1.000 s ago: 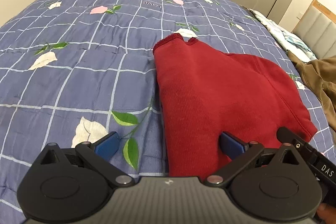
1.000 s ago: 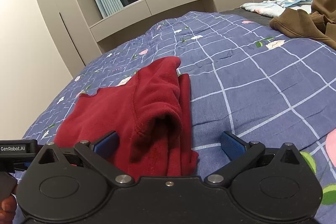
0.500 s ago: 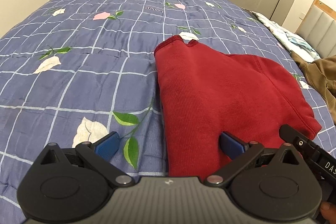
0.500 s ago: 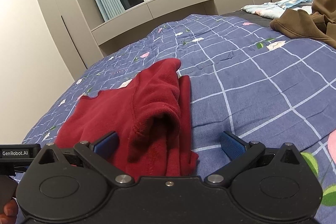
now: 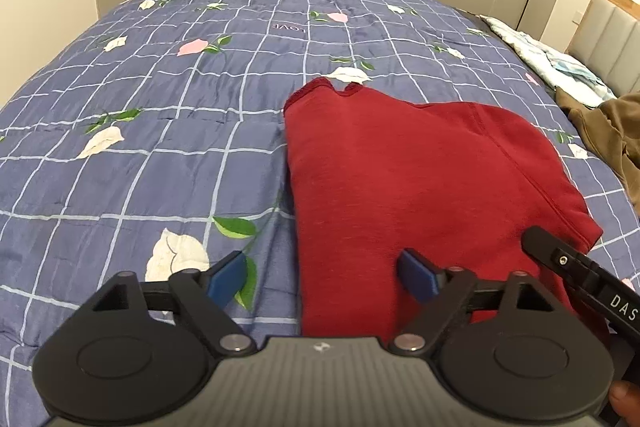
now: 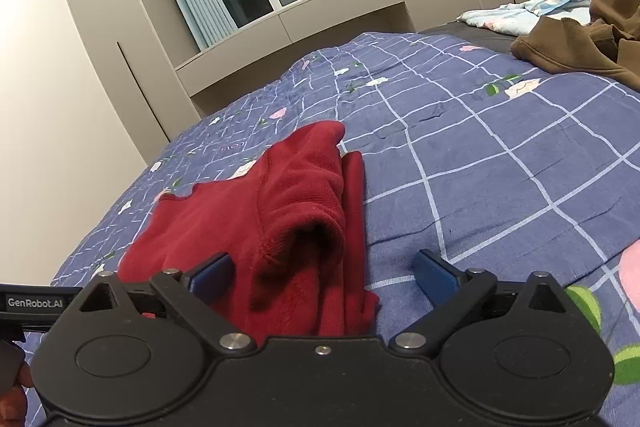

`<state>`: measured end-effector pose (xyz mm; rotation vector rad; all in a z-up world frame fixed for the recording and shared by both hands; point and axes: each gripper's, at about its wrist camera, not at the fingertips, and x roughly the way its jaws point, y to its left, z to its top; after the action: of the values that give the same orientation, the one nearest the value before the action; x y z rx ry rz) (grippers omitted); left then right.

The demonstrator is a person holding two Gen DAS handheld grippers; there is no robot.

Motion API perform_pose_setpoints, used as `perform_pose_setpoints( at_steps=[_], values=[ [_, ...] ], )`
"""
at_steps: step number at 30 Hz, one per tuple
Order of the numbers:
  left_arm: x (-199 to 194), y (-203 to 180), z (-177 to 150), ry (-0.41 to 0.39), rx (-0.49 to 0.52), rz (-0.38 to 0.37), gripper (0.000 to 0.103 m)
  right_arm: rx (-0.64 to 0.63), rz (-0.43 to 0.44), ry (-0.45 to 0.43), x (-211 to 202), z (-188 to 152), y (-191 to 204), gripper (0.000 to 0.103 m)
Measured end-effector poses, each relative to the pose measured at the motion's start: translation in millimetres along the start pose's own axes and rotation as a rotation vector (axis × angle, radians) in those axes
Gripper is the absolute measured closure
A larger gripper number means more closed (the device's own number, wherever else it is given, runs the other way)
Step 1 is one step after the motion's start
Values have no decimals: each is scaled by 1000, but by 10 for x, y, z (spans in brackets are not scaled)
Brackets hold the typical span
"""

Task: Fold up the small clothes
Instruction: 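Close both tools on the edge of the red shirt bundle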

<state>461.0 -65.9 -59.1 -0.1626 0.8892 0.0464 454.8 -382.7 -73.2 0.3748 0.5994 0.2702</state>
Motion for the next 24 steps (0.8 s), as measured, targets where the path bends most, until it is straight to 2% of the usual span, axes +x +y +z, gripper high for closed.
perform_pose_setpoints(
  at_steps=[3, 4, 5, 6, 12, 16, 21, 24],
  values=[
    [-10, -23, 15, 9, 5, -9, 29, -5, 17, 2, -11, 7, 13, 19],
    [-13, -32, 18, 12, 7, -14, 32, -4, 30, 2, -19, 10, 18, 29],
    [-17, -41, 23, 14, 8, -27, 41, 0, 52, 3, -27, 12, 18, 41],
    [-22, -56, 22, 15, 9, -38, 50, 9, 77, 7, -31, 13, 15, 43],
    [-36, -176, 26, 17, 51, -10, 56, 6, 82, 4, -43, 10, 39, 52],
    [-34, -163, 34, 20, 40, -13, 55, 5, 82, 3, -46, 9, 42, 52],
    [-15, -151, 46, 30, 35, -7, 47, 1, 79, 3, -54, 12, 47, 53],
    [2, -113, 49, 39, 11, -21, 49, -4, 76, 2, -52, 18, 57, 55]
  ],
)
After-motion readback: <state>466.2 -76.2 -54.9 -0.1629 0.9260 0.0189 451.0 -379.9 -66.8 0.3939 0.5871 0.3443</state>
